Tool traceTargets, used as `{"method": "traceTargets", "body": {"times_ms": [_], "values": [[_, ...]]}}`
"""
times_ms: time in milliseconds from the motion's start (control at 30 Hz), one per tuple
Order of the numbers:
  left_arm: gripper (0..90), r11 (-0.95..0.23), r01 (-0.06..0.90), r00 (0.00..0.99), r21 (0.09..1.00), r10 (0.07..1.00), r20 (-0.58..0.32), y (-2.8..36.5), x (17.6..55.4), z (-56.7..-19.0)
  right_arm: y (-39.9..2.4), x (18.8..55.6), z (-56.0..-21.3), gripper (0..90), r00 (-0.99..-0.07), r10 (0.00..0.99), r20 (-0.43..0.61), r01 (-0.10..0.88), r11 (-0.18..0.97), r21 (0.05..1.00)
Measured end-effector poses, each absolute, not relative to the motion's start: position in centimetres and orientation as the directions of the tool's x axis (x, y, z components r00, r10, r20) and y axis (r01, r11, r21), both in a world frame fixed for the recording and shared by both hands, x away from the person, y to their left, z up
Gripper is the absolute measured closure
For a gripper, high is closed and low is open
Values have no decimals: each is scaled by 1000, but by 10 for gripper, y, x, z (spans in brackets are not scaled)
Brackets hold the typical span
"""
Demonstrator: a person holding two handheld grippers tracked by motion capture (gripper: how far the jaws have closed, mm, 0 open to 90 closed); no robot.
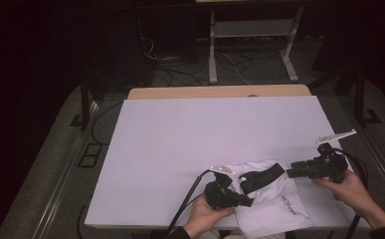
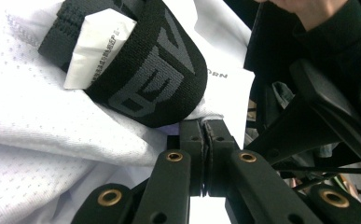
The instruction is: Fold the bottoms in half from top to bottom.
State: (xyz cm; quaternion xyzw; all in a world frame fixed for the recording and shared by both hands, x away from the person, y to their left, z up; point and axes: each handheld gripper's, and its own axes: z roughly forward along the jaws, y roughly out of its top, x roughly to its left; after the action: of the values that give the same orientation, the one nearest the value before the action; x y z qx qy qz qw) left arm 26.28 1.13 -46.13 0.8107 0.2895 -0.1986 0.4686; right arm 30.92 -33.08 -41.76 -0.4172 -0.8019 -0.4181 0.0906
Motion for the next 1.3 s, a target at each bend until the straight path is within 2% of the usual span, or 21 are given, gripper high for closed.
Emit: {"method": "traceTargets", "body": {"times_ms": [333, 667, 1167, 1300], "values": [[869, -404, 650, 758, 644, 286, -586, 11, 263, -462, -323, 329, -417, 413, -621, 594, 511, 760, 295, 580], [869, -401, 652, 756, 643, 285, -589, 11, 263, -462, -310, 343, -427, 431, -601, 598, 531, 789, 334, 517], [869, -400, 654, 754, 642, 282, -593, 11, 263, -462, -299, 351, -438, 404, -570, 605, 556, 820, 379, 429], [869, -400, 654, 754, 642, 281, -594, 11, 264, -462, -300, 351, -437, 441, -578, 596, 558, 815, 382, 436]]}}
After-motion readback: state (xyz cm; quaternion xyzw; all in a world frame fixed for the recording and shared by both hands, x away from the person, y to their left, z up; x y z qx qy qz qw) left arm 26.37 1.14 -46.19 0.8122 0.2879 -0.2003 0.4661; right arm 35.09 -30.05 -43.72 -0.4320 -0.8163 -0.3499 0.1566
